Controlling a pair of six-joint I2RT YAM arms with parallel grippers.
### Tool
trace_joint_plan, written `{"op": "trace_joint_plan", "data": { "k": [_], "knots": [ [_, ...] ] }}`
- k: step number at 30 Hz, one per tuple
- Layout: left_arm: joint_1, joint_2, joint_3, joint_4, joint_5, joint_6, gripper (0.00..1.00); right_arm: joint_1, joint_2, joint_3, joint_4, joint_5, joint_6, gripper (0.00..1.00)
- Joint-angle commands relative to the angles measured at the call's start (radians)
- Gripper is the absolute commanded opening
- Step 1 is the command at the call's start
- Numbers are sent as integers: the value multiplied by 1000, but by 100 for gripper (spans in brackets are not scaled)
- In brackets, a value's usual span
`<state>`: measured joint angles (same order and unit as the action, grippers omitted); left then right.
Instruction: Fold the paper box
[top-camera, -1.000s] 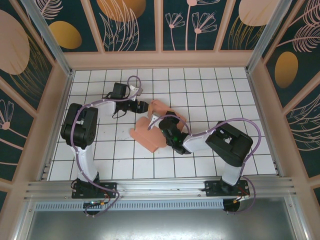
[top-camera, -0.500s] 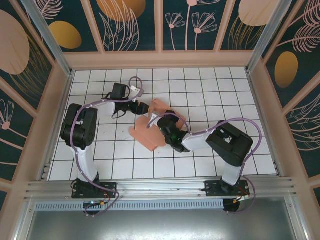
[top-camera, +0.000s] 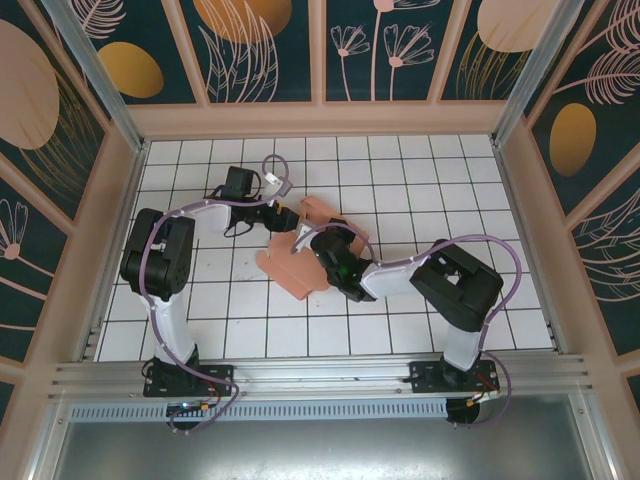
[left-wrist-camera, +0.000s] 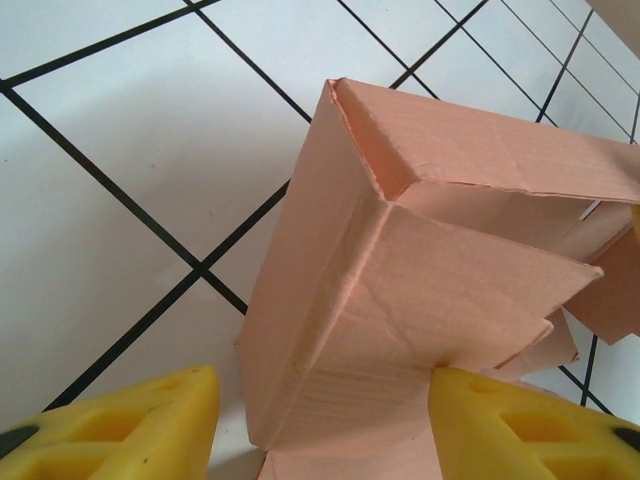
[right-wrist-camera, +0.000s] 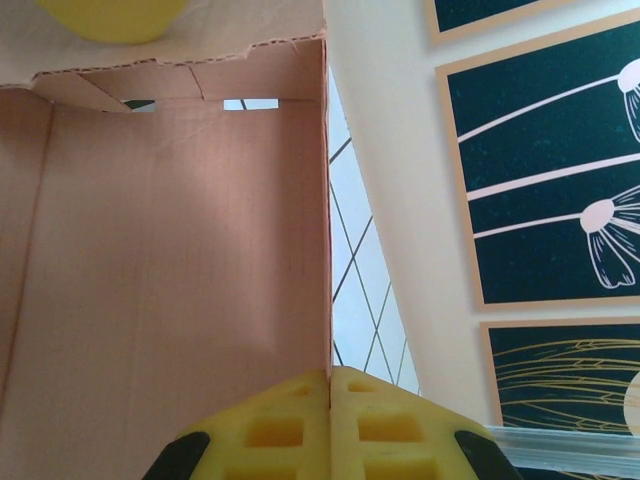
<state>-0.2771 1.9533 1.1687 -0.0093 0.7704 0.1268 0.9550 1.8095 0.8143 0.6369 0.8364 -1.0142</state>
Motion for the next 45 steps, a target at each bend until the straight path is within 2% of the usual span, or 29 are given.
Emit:
{"op": "trace_joint_plan", "data": {
  "k": [1,3,7,13,25,29,39,45],
  "knots": [
    [-7,17,24,-21,5,-4,56,0,23,28,-13,-2,9,0],
    [-7,23,25,-29,-14,-10,57,1,30,48,-17,19,42,0],
    [-8,26,24,-27,-24,-21,56,-26,-34,142,-286,-96,284,0],
    [-7,38,32,0,-20,-60,50,-30,-38,115,-256,-84,208,0],
    [-7,34,25,17,-29,-67,49,-28,-21,160,-317,-153,256,0],
    [-7,46,41,10,-25,-69,43,-30,-21,161,-339,-169,266,0],
    [-8,50,63,18,-55,-63,45,-29,-24,171,-391,-214,283,0],
    [-8,58,86,3,-92,-49,51,-28,-35,162,-394,-244,269,0]
  ]
}}
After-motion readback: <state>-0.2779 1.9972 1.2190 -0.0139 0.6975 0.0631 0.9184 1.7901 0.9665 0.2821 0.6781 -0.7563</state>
